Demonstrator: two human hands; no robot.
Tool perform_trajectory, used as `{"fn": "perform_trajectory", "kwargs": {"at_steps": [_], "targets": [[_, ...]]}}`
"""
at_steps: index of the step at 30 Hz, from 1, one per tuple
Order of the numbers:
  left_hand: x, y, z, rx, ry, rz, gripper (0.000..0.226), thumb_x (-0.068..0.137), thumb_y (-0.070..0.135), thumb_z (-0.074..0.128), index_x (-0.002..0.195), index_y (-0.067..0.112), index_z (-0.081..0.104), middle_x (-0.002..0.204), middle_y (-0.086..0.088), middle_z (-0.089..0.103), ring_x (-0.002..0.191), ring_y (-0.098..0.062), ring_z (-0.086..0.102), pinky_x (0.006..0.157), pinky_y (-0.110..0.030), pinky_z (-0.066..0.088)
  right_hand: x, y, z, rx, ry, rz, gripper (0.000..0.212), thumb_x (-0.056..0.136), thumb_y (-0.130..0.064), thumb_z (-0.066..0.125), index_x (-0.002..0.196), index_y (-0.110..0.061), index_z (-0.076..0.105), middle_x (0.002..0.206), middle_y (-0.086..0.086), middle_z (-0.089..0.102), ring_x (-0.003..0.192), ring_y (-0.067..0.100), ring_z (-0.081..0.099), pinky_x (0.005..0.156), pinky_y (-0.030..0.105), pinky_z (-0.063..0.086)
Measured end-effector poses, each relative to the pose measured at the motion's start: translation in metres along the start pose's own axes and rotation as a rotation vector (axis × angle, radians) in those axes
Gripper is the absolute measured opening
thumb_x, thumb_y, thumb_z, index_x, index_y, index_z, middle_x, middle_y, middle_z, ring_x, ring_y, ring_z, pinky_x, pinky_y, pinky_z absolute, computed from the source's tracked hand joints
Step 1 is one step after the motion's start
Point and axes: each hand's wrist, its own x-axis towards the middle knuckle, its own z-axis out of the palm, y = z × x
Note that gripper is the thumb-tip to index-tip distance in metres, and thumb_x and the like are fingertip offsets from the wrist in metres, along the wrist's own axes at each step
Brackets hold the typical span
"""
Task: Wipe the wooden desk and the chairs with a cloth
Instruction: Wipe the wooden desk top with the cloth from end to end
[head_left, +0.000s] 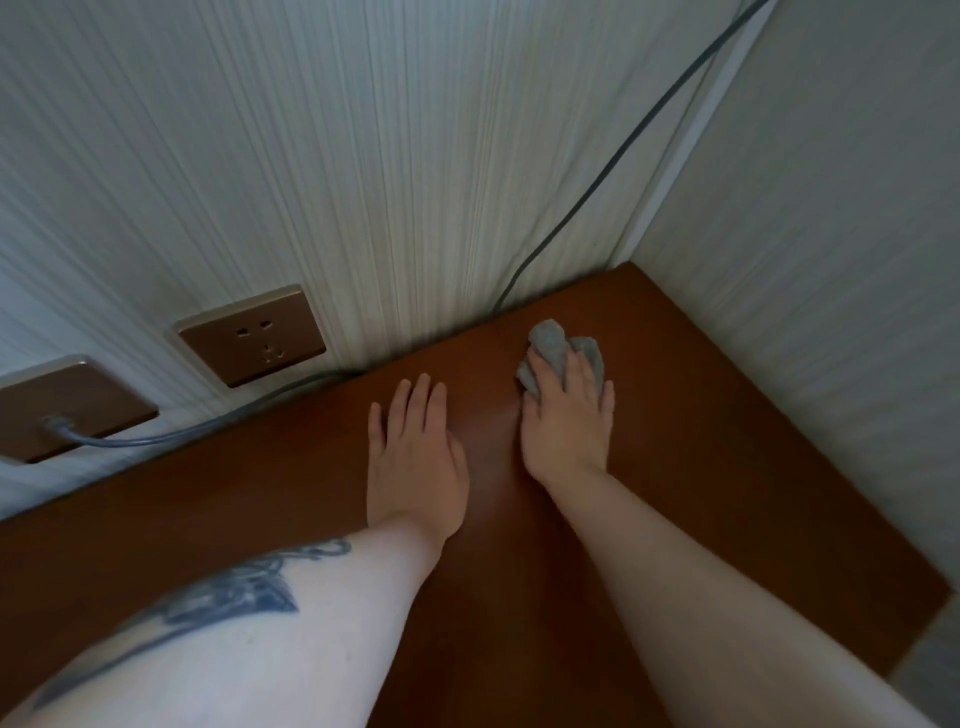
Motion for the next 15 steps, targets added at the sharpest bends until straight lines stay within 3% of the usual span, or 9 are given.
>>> {"fn": "perform_trajectory", "kwargs": {"at_steps": [2, 4, 7, 9, 12, 15], "targets": [[0.001, -0.001, 0.002, -0.002, 0.001, -0.002, 0.068, 0.089, 0.034, 0.005, 0.150, 0.016, 0.029, 0.158, -0.002, 0.025, 0.147, -0.018, 0.014, 0.120, -0.041, 0.002, 0.004, -0.016, 0.008, 0.008, 0.019, -0.017, 0.050, 0.103, -0.034, 0.028, 0.153, -0.036, 0.021, 0.163, 0.000, 0.009, 0.149, 0.014, -0.002, 0.118, 0.041, -0.010], [0.002, -0.001, 0.003, -0.003, 0.004, -0.010, 0.067, 0.089, 0.033, 0.006, 0.150, 0.015, 0.028, 0.158, -0.002, 0.024, 0.147, -0.018, 0.014, 0.120, -0.041, 0.003, -0.001, -0.010, 0.006, 0.034, -0.038, -0.251, 0.052, 0.099, -0.036, 0.025, 0.151, -0.035, 0.028, 0.161, 0.001, 0.016, 0.149, 0.014, 0.003, 0.118, 0.041, -0.009], [0.002, 0.000, 0.004, -0.022, 0.016, -0.035, 0.066, 0.089, 0.031, 0.012, 0.150, 0.012, 0.029, 0.157, -0.006, 0.027, 0.147, -0.020, 0.016, 0.120, -0.044, 0.006, -0.007, 0.030, -0.013, 0.021, -0.251, -0.652, 0.053, 0.097, -0.043, 0.021, 0.148, -0.042, 0.030, 0.160, -0.005, 0.018, 0.148, 0.007, 0.003, 0.119, 0.038, -0.007], [0.002, 0.000, 0.003, -0.028, 0.040, -0.069, 0.064, 0.090, 0.032, 0.016, 0.148, 0.010, 0.032, 0.155, -0.008, 0.031, 0.146, -0.023, 0.019, 0.120, -0.047, 0.007, 0.006, 0.054, -0.026, -0.068, -0.308, -0.736, 0.052, 0.096, -0.046, 0.019, 0.147, -0.048, 0.027, 0.161, -0.007, 0.016, 0.147, 0.004, 0.000, 0.117, 0.032, -0.011], [0.001, 0.000, 0.005, 0.007, 0.049, -0.107, 0.062, 0.091, 0.032, 0.021, 0.147, 0.010, 0.035, 0.153, -0.008, 0.034, 0.145, -0.024, 0.021, 0.118, -0.053, 0.008, 0.024, 0.040, -0.019, -0.029, -0.163, -0.481, 0.051, 0.096, -0.042, 0.024, 0.147, -0.045, 0.031, 0.160, -0.003, 0.022, 0.147, 0.009, 0.008, 0.115, 0.029, -0.012], [0.001, -0.001, 0.007, 0.023, 0.070, -0.165, 0.061, 0.090, 0.033, 0.022, 0.144, 0.009, 0.039, 0.149, -0.009, 0.040, 0.142, -0.025, 0.027, 0.116, -0.057, 0.012, 0.015, -0.023, 0.008, 0.025, 0.001, -0.146, 0.056, 0.093, -0.034, 0.023, 0.148, -0.035, 0.036, 0.160, 0.002, 0.023, 0.148, 0.015, 0.009, 0.118, 0.039, -0.006]]}}
